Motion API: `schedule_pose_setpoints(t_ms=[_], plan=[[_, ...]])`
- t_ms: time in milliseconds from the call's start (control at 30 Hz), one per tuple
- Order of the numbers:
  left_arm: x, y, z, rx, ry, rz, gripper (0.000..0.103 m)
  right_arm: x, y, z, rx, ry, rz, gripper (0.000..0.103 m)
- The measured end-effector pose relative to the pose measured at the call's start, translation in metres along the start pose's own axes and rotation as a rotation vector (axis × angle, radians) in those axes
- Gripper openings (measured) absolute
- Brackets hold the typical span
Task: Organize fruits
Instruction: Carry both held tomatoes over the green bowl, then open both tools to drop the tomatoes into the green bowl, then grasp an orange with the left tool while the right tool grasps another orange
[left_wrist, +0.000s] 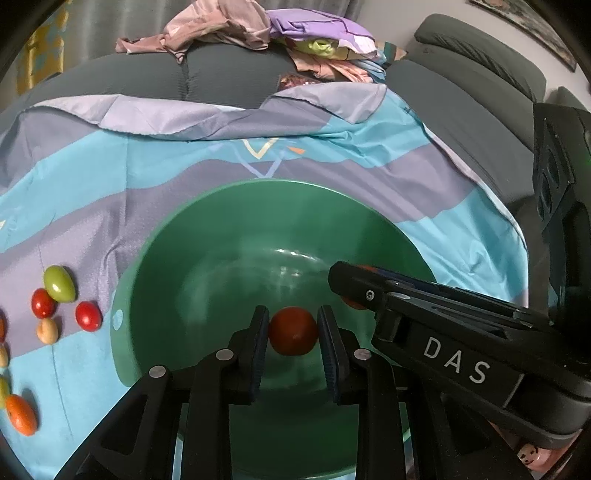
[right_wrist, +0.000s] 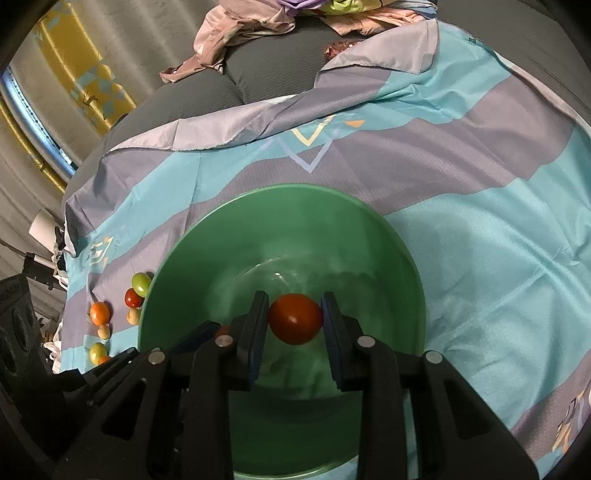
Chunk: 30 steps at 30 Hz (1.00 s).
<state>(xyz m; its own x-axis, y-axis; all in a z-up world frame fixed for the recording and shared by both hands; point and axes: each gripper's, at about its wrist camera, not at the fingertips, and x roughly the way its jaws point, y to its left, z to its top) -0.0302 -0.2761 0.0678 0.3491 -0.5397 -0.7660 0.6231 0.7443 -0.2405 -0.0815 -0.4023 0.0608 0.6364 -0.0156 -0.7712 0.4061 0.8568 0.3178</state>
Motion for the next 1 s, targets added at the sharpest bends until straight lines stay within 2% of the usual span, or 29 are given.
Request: schedule_pose_setpoints(t_ms=[133, 267, 333, 433, 500, 700, 867, 1000], plan=[[-0.006, 0.001, 0.001, -0.014, -0.014, -0.013, 0.028, 0.0, 0.0, 0.0, 0.0, -0.004, 0.005, 0.031], [-0.02, 0.005, 0.001, -0.009, -0.025, -0.021, 0.028, -0.002, 0.004, 0.0, -0.002, -0.012, 0.011, 0.05], [-0.031, 0.009, 0.002, -0.008, -0.035, -0.005, 0.028, -0.005, 0.008, 0.0, -0.009, -0.028, 0.013, 0.052], [-0.05, 0.018, -0.001, -0.008, -0.061, 0.003, 0.036, -0.01, 0.015, 0.0, -0.023, -0.048, 0.019, 0.055], [-0.062, 0.027, -0.004, -0.01, -0.072, 0.02, 0.043, -0.012, 0.021, -0.001, -0.038, -0.058, 0.021, 0.057], [-0.105, 0.072, -0.019, -0.05, -0.117, 0.125, 0.044, -0.017, 0.046, -0.006, -0.103, -0.079, 0.032, 0.06], [-0.14, 0.126, -0.036, -0.162, -0.156, 0.215, 0.044, -0.019, 0.077, -0.015, -0.2, -0.08, 0.069, 0.061], [-0.156, 0.181, -0.048, -0.324, -0.204, 0.265, 0.044, -0.013, 0.112, -0.03, -0.302, -0.061, 0.128, 0.062]])
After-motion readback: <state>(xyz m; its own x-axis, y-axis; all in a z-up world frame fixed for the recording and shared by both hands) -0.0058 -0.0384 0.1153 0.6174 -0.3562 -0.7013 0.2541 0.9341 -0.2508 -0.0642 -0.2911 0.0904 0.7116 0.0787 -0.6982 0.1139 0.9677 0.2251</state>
